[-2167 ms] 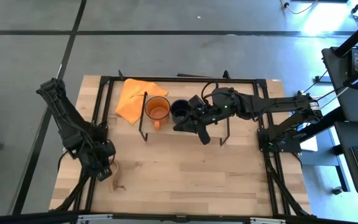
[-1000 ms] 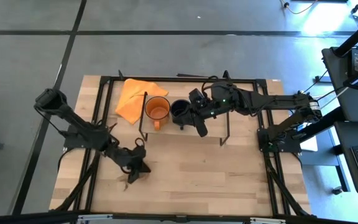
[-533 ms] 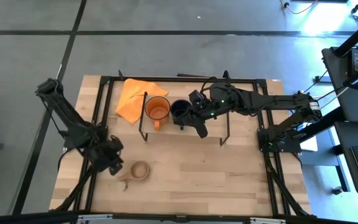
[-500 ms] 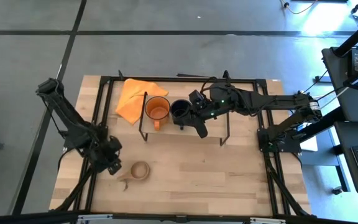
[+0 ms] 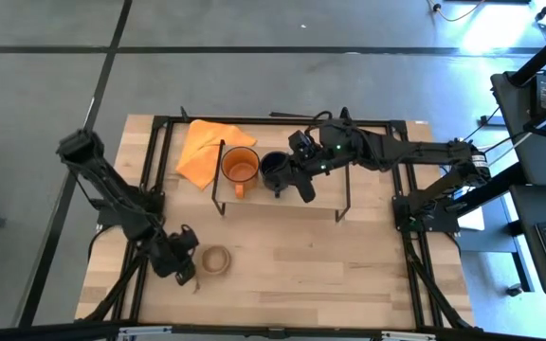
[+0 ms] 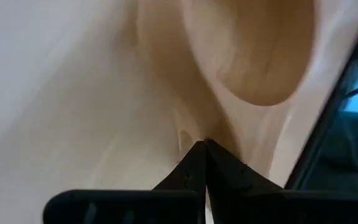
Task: Stack small to large cups/mugs on shelf
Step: Put the brown wooden mug onto the shelf
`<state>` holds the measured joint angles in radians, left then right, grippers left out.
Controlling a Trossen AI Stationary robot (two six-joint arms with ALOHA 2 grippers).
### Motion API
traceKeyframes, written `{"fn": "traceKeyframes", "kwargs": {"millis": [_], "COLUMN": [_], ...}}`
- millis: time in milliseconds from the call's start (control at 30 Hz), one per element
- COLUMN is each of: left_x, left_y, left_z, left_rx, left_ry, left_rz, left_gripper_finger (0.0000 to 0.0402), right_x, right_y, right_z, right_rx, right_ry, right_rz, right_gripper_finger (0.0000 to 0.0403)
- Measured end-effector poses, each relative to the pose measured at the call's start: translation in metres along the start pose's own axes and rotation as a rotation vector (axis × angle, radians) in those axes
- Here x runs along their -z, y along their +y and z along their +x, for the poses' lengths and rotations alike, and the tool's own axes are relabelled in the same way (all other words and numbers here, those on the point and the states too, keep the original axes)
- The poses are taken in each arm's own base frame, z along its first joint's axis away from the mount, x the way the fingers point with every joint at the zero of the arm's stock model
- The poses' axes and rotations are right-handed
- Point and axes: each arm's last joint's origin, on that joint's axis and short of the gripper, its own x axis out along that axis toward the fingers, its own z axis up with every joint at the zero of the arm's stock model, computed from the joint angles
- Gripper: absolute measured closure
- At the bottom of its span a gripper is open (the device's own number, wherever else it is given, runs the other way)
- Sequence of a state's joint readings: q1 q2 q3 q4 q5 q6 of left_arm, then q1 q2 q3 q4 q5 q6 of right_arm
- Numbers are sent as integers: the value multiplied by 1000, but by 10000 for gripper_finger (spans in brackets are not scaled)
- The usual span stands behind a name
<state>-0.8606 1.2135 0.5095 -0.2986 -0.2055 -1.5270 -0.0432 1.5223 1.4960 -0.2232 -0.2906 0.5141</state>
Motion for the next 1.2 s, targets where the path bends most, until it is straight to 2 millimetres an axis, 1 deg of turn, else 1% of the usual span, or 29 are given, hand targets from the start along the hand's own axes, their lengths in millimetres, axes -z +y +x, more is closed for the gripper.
{"fn": "traceKeyframes", "kwargs": {"millis": [67,167,367,533,600,733,833,933,1033,1200], "left_x": [-11,-33,-76,-98,-104,-110,-109,-104,-99,-88], "left_y": [-4,-5,-3,0,-2,-10,-12,-17,-20,-20], "left_z": [6,14,29,43,46,48,47,43,42,43], "left_rx": [25,38,94,139,180,274,293,325,344,293], "left_ry": [-51,-108,-125,-143,-169,-218,-231,-228,-203,-195], "left_rz": [48,107,204,231,244,309,340,377,395,354], "left_gripper_finger": [401,401,401,401,401,401,401,401,401,401], "right_x": [-1,-2,1,7,10,14,19,27,39,60], "right_y": [-2,-3,1,11,14,19,20,19,16,15], "right_z": [-1,-1,0,3,4,5,6,5,3,-2], "right_rx": [-3,-13,-26,-47,-57,-65,-55,-45,7,108], "right_ry": [1,6,15,43,52,70,109,199,315,489], "right_rz": [2,9,32,30,28,27,34,57,103,215], "right_gripper_finger": [389,388,388,388,388,388,388,388,389,389]}}
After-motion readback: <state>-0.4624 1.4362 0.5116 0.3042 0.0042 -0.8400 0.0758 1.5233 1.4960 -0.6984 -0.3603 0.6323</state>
